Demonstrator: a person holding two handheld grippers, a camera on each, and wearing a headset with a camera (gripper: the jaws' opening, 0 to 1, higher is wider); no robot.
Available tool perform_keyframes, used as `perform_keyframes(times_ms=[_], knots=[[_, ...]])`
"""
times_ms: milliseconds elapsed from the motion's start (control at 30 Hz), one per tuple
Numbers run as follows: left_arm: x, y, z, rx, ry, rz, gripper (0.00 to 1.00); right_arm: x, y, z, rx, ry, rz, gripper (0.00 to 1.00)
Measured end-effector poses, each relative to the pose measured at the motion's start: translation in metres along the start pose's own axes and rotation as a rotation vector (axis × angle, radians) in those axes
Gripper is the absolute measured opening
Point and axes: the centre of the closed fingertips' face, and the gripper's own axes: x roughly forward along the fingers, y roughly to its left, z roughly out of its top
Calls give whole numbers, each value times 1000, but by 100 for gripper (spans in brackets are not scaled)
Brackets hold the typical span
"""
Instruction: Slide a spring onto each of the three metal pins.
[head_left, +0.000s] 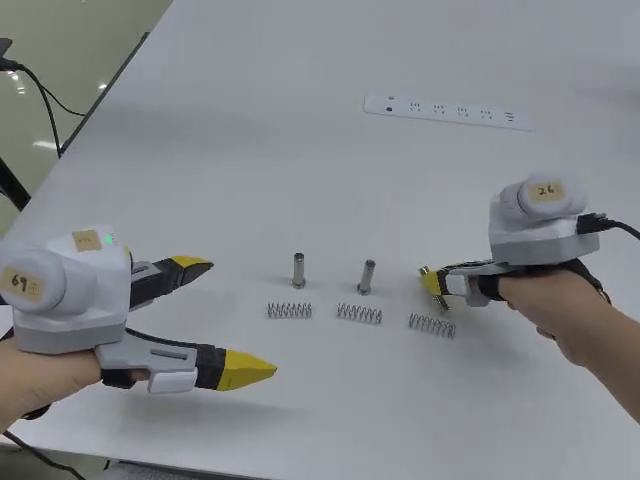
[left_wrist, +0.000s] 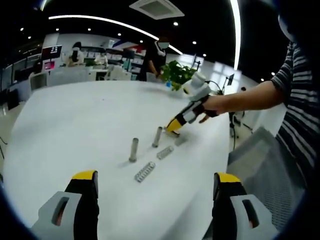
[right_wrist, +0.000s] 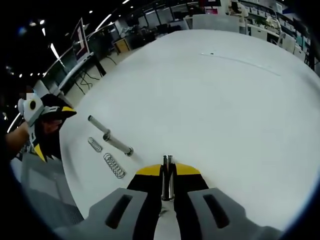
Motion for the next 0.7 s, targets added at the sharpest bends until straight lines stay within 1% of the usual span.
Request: perform_keyframes(times_ms=[467, 700], knots=[[2, -2, 0, 6, 4, -8, 93, -10, 1, 5, -26, -72, 15, 4], [1, -2, 1, 7, 1, -7, 93, -12, 4, 6, -35, -90, 17, 4]])
